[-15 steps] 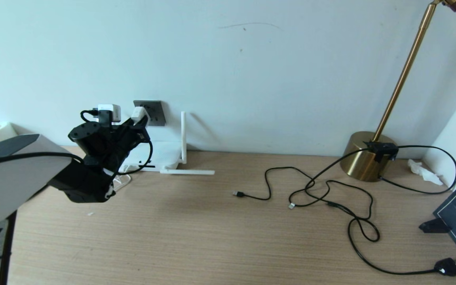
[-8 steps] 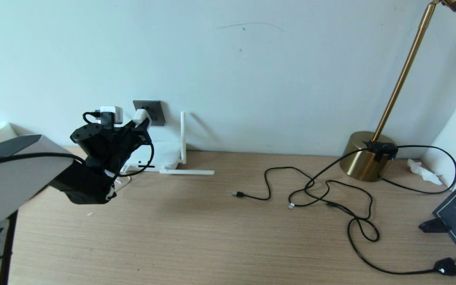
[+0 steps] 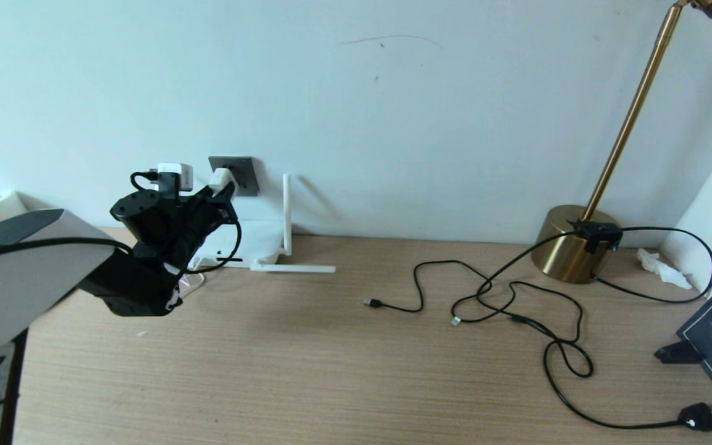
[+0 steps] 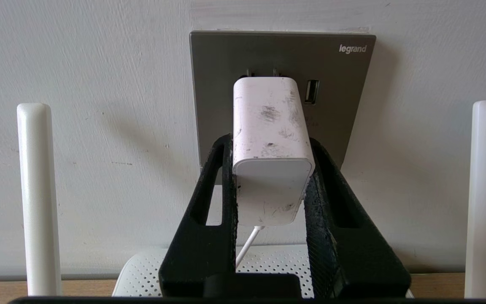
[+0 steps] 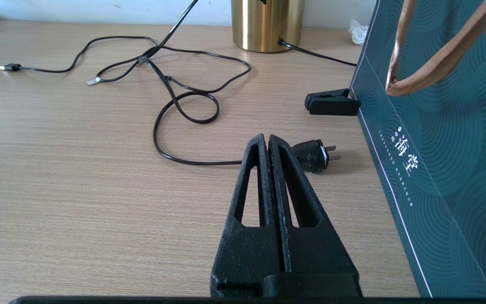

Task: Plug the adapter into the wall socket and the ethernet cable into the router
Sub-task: Plug plug into socket

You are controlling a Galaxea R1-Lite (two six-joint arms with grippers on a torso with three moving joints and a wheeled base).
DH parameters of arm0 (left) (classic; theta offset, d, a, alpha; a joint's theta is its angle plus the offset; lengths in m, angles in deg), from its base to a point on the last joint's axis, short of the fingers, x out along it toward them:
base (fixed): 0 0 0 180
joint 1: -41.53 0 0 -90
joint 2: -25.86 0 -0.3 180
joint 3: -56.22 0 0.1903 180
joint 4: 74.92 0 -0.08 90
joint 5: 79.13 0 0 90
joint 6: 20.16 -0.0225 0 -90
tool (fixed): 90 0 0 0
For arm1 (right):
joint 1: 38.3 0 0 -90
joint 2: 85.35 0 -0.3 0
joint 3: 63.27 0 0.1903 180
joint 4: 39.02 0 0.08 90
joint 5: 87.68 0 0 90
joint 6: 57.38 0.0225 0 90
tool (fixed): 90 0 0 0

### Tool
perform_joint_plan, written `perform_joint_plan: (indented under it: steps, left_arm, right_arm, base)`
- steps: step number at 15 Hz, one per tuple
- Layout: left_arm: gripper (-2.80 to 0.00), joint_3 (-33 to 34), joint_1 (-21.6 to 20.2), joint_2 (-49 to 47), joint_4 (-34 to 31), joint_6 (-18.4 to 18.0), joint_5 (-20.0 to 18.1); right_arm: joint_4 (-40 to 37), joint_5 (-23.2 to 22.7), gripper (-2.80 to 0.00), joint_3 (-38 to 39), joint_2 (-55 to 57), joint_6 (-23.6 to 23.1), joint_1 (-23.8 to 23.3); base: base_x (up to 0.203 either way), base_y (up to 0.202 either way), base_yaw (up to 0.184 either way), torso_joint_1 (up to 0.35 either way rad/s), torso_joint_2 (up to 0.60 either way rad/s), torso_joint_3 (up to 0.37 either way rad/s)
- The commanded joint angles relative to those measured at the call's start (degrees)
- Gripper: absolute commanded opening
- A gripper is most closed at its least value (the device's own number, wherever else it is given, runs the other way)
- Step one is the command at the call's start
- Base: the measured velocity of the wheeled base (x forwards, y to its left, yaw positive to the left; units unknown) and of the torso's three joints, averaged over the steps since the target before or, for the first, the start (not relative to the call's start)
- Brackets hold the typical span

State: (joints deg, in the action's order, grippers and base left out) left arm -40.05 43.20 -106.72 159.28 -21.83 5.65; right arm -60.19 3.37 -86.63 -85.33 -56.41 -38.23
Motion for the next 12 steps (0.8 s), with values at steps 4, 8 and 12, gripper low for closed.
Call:
perform_joint_plan:
  steps: [4, 8, 12]
  left_arm:
    - [-2.80, -1.6, 0.0, -0.3, 0.6, 0.0, 0.0]
    - [-2.80, -2.2, 0.1, -0.3, 0.6, 0.0, 0.0]
    - [-2.80, -1.9, 0.0, 0.5, 0.7, 0.0, 0.0]
  right_arm:
    - [0.0, 0.0, -2.80, 0.6, 0.0, 0.0, 0.0]
    - [0.0, 0.0, -2.80, 0.6, 0.0, 0.0, 0.0]
    - [0.0, 0.0, -2.80, 0.6, 0.0, 0.0, 0.0]
  base:
    - [0.000, 0.000, 0.000, 0.000, 0.00, 0.000]
    - [0.000, 0.000, 0.000, 0.000, 0.00, 0.000]
    - [0.000, 0.000, 0.000, 0.000, 0.00, 0.000]
